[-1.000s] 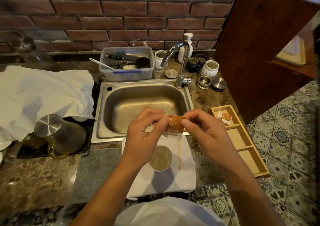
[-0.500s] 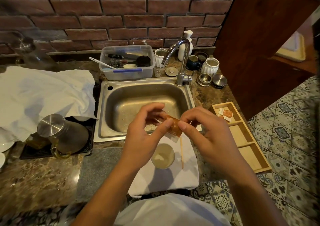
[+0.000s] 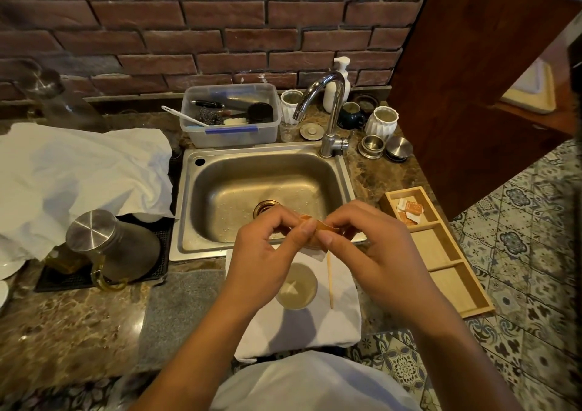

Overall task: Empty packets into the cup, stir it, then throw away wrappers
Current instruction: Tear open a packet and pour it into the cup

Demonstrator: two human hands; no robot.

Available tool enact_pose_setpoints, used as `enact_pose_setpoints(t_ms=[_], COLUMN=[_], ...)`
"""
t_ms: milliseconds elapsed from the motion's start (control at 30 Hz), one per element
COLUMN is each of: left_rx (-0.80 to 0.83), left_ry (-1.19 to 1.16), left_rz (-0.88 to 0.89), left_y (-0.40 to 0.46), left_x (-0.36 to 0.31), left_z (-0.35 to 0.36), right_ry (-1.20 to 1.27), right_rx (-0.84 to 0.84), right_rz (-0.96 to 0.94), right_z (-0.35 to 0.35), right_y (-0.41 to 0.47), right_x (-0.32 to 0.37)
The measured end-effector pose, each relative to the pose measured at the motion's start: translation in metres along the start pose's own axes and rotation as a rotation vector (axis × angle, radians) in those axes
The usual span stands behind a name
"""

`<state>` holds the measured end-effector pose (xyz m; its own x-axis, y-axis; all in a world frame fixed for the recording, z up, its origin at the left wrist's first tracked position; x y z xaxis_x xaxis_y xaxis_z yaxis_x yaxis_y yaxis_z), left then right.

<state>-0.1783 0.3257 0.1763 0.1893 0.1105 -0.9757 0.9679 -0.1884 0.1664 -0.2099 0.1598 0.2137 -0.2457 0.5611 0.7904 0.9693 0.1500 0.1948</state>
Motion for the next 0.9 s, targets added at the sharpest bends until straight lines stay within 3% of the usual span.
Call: enact_pose_setpoints(t_ms=[200,333,733,900], left_rx=[0.011,-0.006,0.189,0.227], left_ry=[-0.110,-0.069,-0.060,-0.063], left_rz=[0.009,-0.018,-0.044,-0.063], left_y=[-0.004,-0.006,-0.013,-0.015], left_x=[-0.010,-0.007,-0.014,-0.017], left_z=[0.006,0.008,0.017,0.020], right_ry=[0.287,0.282,0.279,0.315], right_rx=[-0.041,0.150,0.055,0.113], right_rz=[0.189,0.151,0.161,0.125], right_z=[-0.002,0.002,-0.018,-0.021], right_y=[-0.006,-0.012,-0.013,-0.015], right_x=[-0.010,-0.008,-0.012,-0.009])
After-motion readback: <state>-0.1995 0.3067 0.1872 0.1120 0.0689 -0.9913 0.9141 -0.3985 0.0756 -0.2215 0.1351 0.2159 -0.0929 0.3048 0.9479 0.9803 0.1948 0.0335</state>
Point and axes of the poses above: each hand's wrist, its own y-axis towards the middle knuckle, its own z-axis out of the palm, x = y × z, the point moved 4 cm from there along y, towards the middle knuckle
